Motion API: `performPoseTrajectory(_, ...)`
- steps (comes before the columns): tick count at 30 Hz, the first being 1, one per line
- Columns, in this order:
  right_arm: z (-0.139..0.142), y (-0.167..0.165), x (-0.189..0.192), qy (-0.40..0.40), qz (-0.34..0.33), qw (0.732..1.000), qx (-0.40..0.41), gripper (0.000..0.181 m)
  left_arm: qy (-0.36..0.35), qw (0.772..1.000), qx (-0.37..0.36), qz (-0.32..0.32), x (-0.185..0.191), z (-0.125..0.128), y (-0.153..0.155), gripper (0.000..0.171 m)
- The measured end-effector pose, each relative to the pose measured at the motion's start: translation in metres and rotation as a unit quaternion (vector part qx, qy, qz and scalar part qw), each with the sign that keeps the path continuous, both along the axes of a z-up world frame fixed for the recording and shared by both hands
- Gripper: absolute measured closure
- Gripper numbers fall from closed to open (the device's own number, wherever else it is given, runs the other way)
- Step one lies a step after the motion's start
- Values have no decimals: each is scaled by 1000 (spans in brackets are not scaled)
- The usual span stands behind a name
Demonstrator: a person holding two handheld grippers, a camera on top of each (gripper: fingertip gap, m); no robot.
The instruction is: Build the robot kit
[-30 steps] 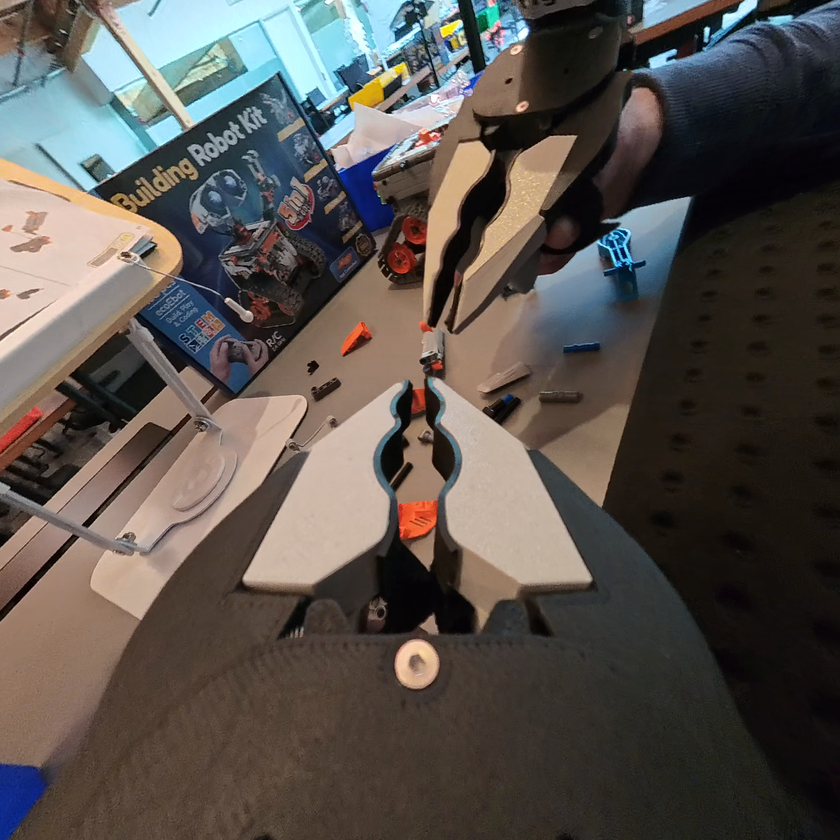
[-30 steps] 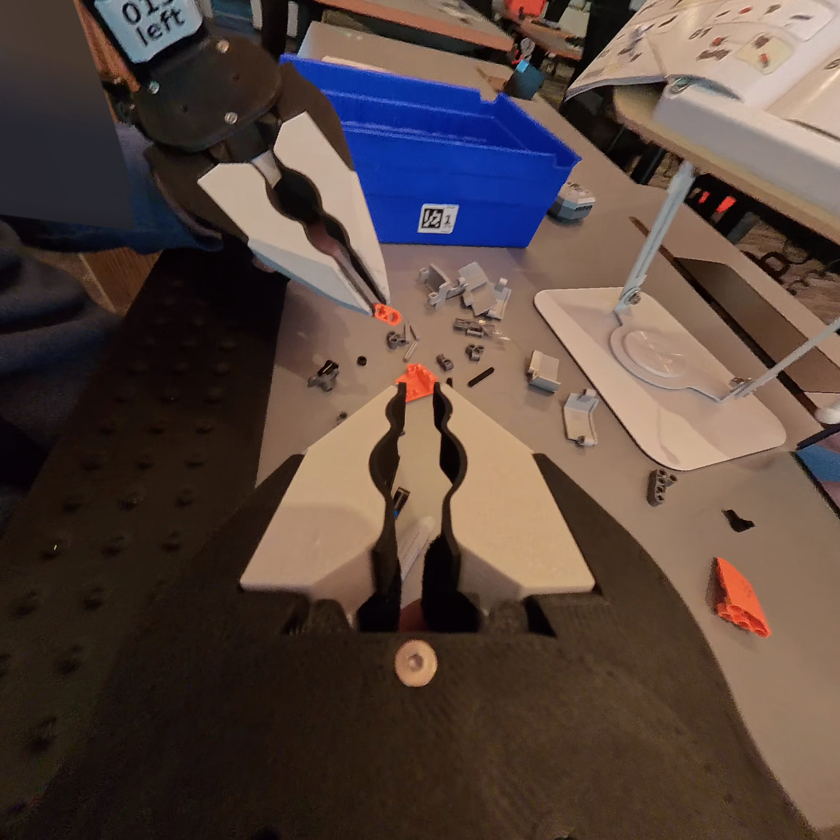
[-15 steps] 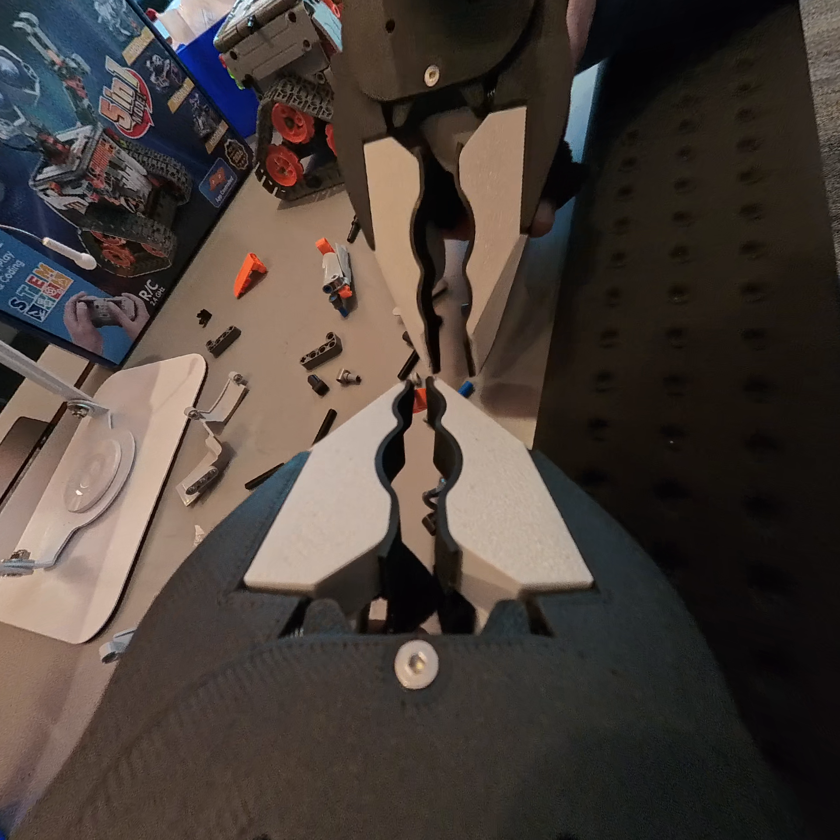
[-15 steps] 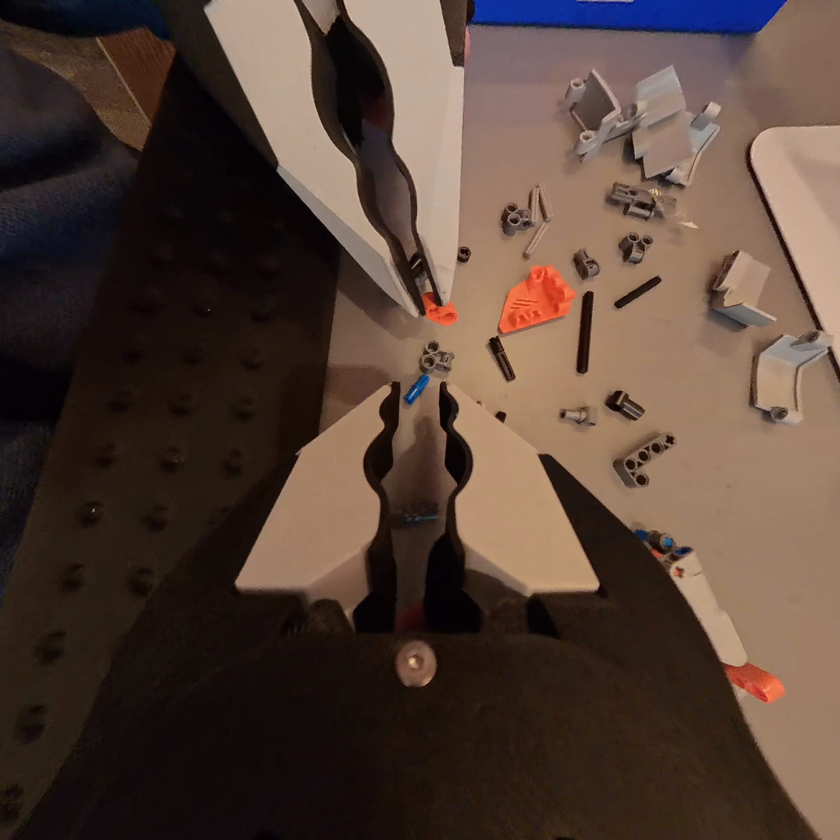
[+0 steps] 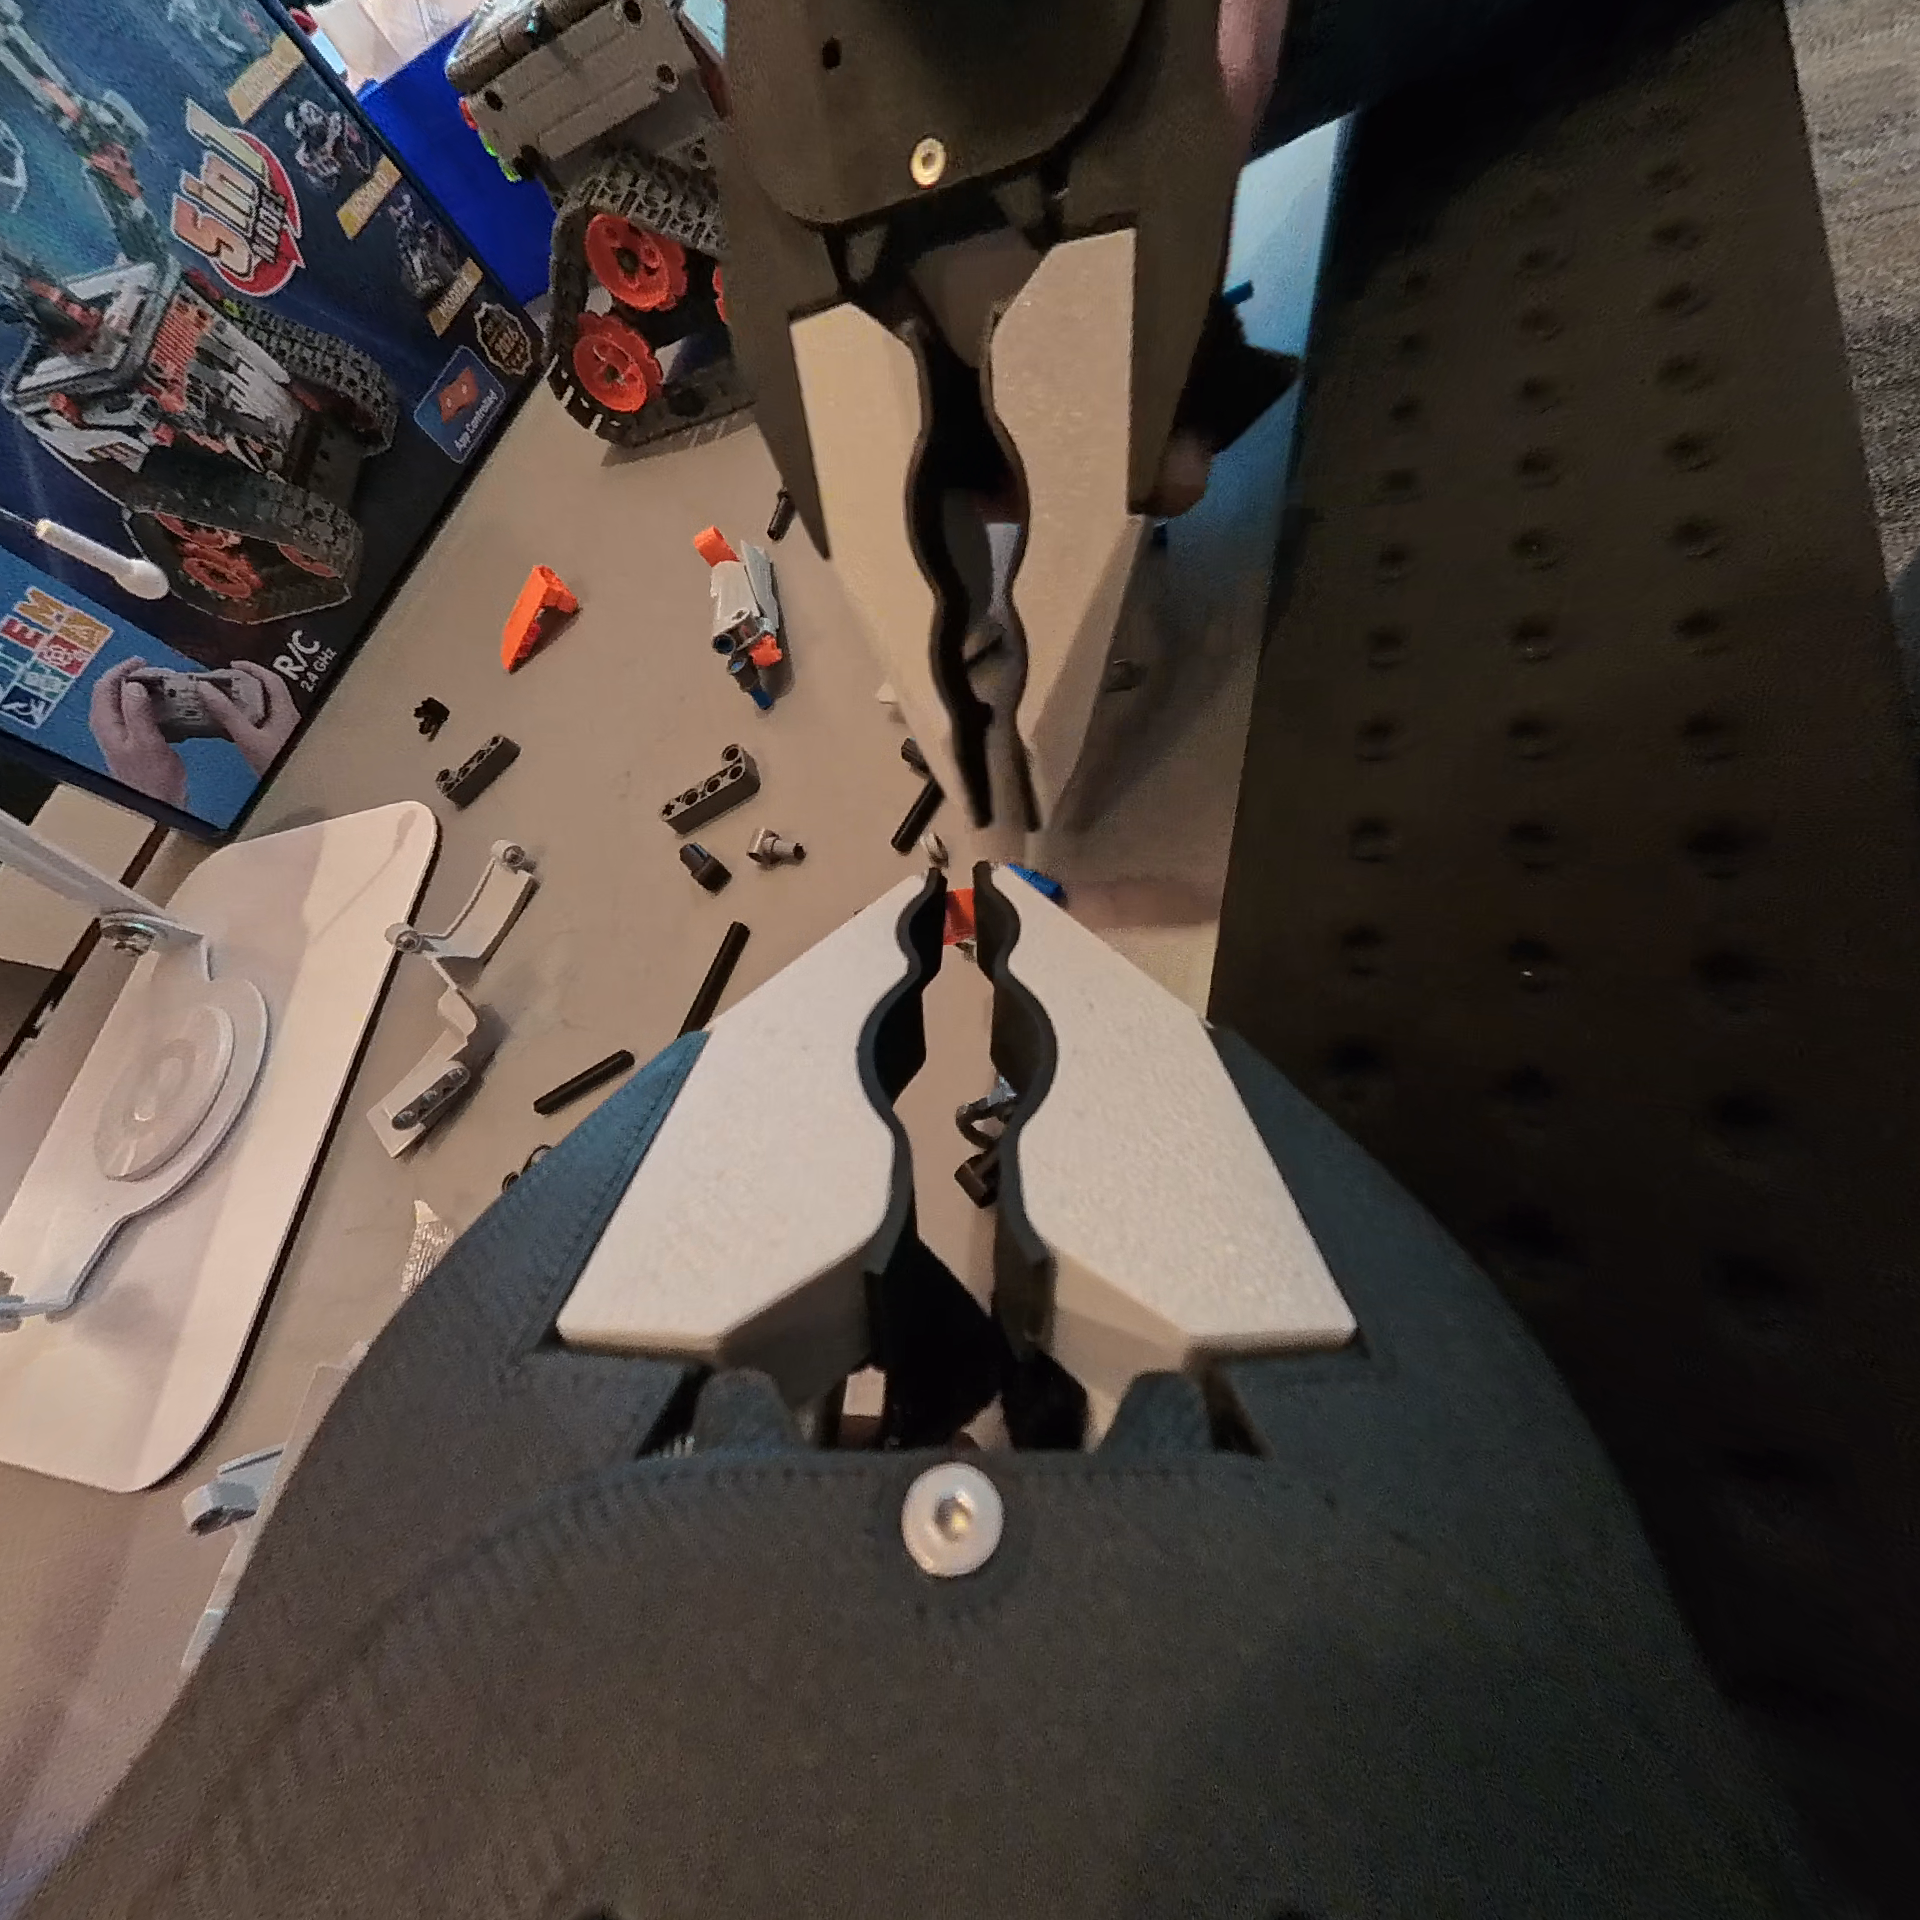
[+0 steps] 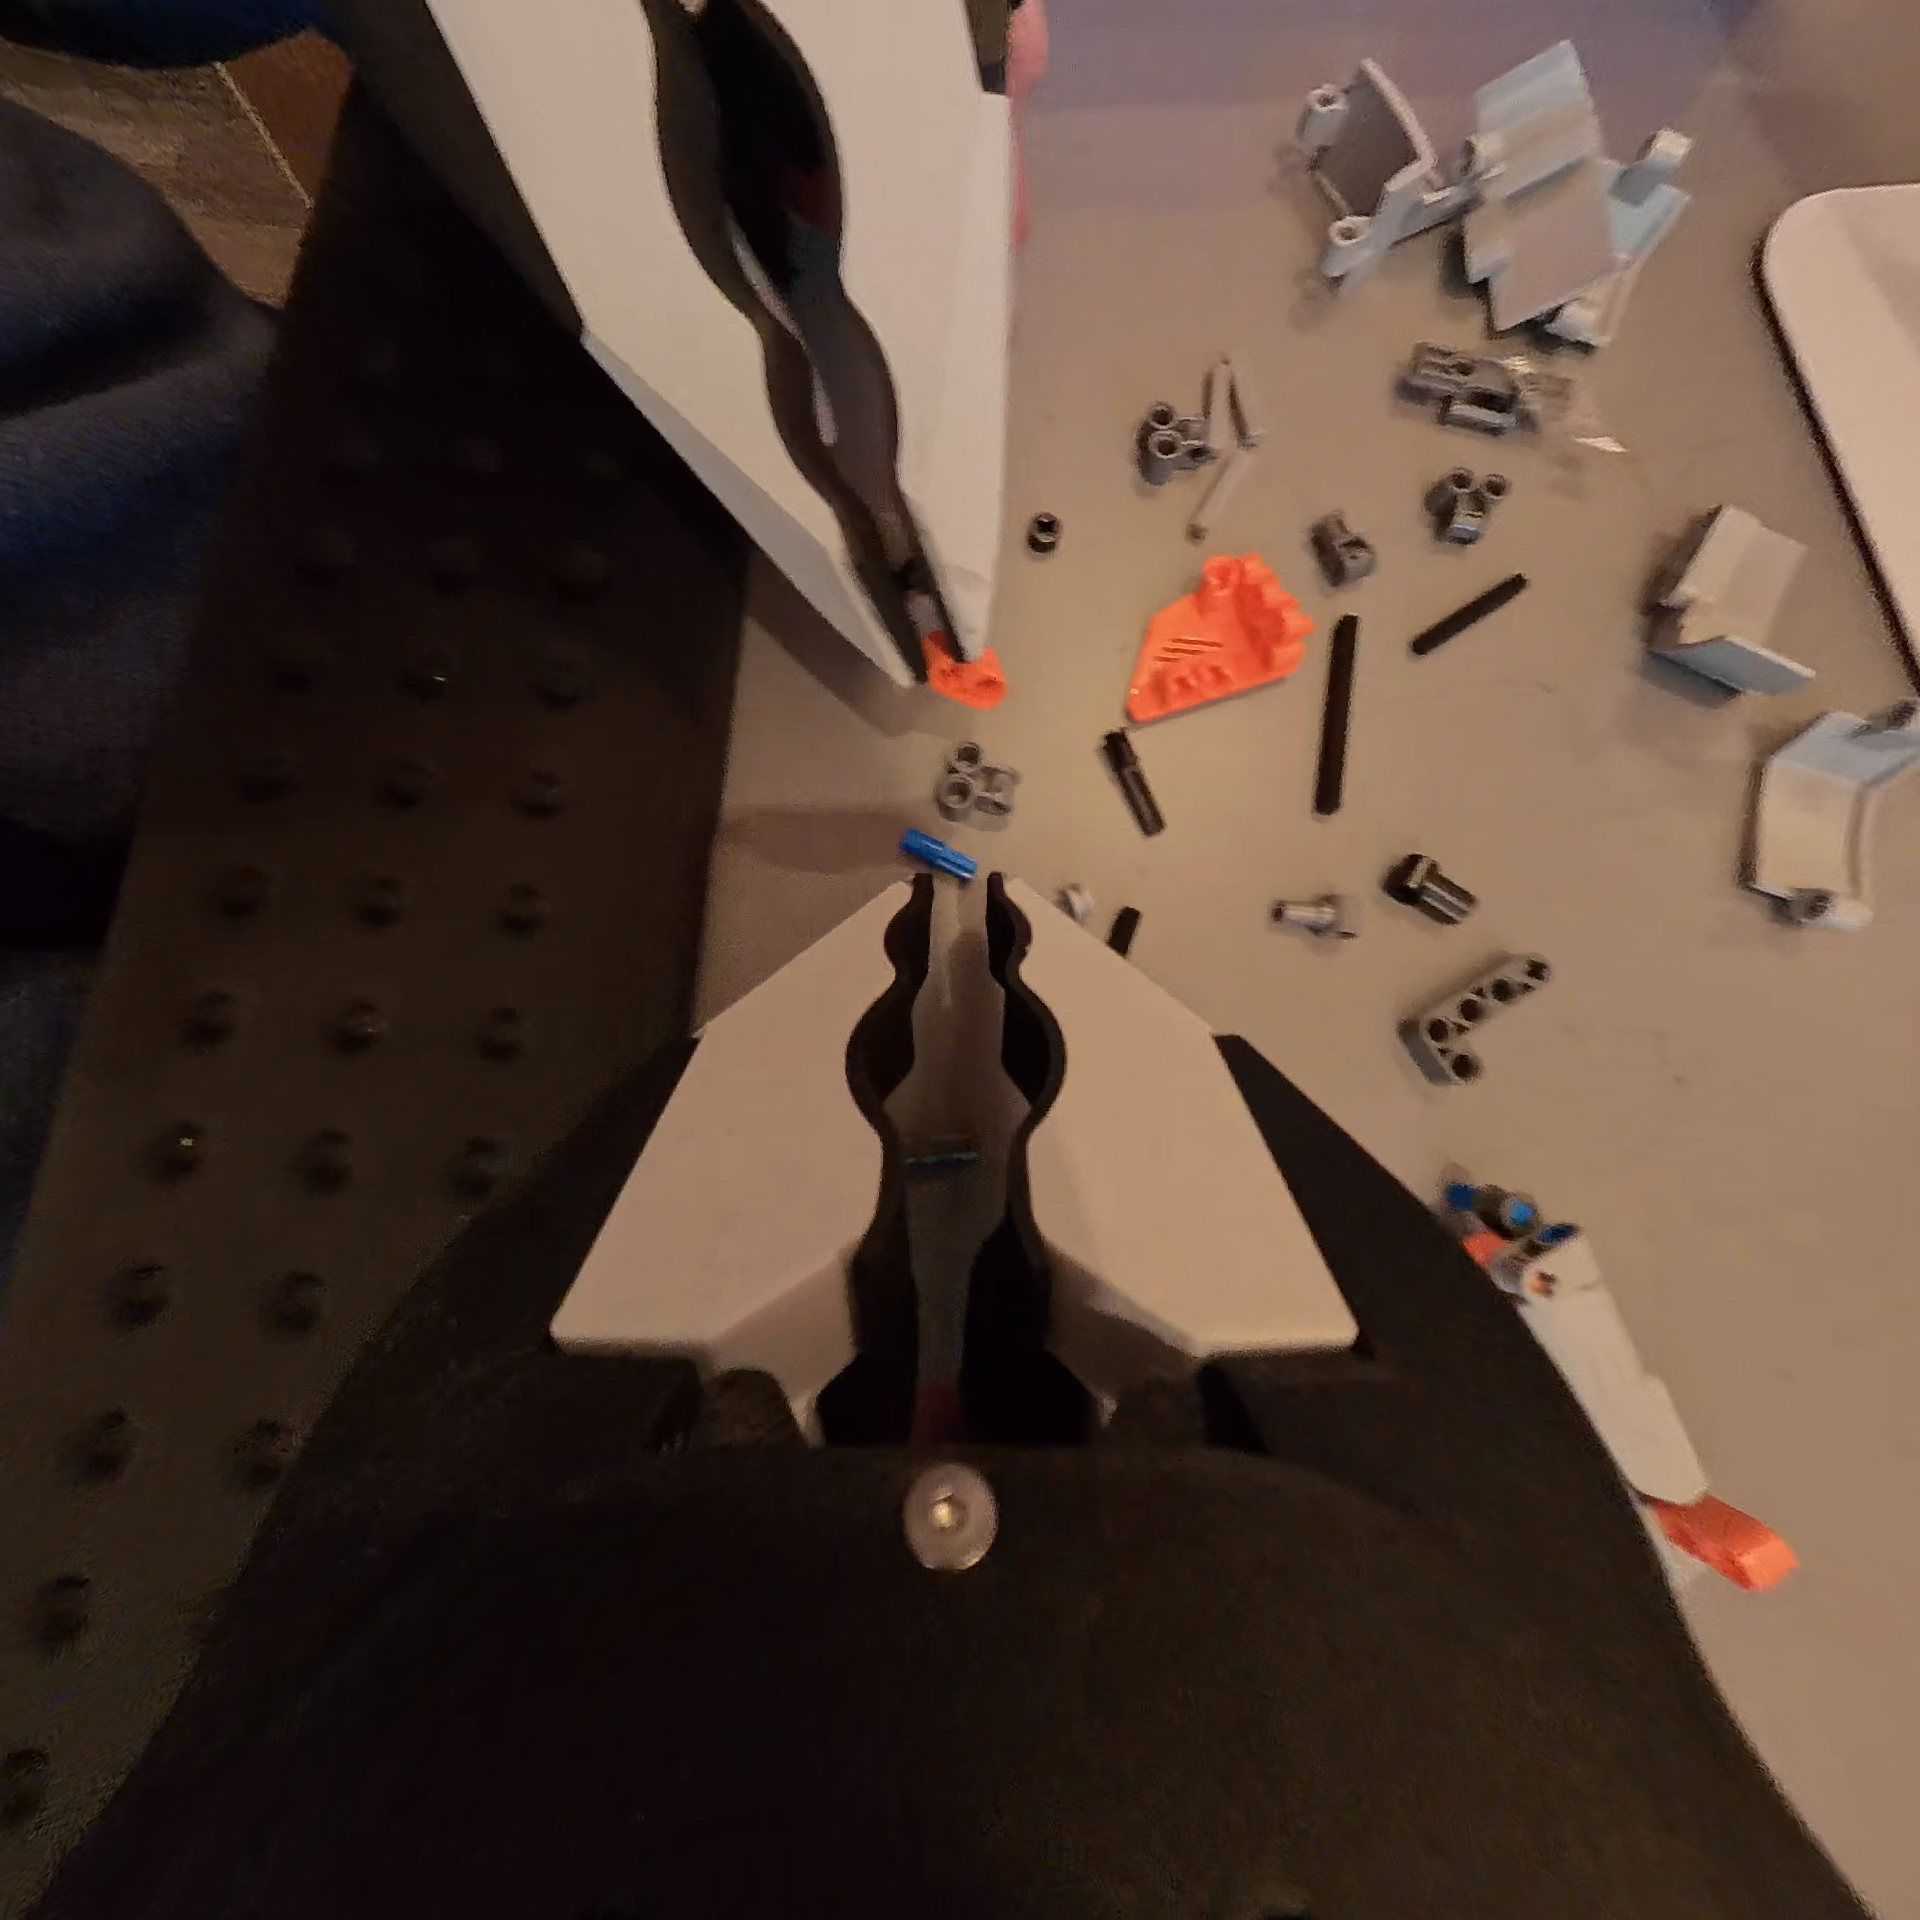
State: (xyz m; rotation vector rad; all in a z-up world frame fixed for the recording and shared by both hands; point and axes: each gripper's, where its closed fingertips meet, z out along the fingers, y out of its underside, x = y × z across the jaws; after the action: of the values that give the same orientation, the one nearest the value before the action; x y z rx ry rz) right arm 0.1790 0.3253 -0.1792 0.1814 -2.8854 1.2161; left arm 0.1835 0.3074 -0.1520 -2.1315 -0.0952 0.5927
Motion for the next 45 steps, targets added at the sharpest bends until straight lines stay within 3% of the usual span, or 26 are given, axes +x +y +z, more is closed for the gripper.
performPoseTrajectory(11,-8,-7,5,32,94,995,-3,166,-2,1000,4,-16,3,0,0,168)
performPoseTrajectory(16,-9,-11,2,19,95,995,1,177,-1,1000,4,-17,3,-1,1,168)
performPoseTrajectory(27,-9,-11,3,21,87,996,-1,178,-2,1000,2,-10,1,-2,-2,168)
performPoseTrajectory(39,-9,-7,1,21,79,997,0,178,-64,996,-54,-11,-1,-27,-9,168)
performPoseTrajectory(45,-9,-4,0,21,75,997,1,178,-91,995,-42,1,-5,-28,-14,167)
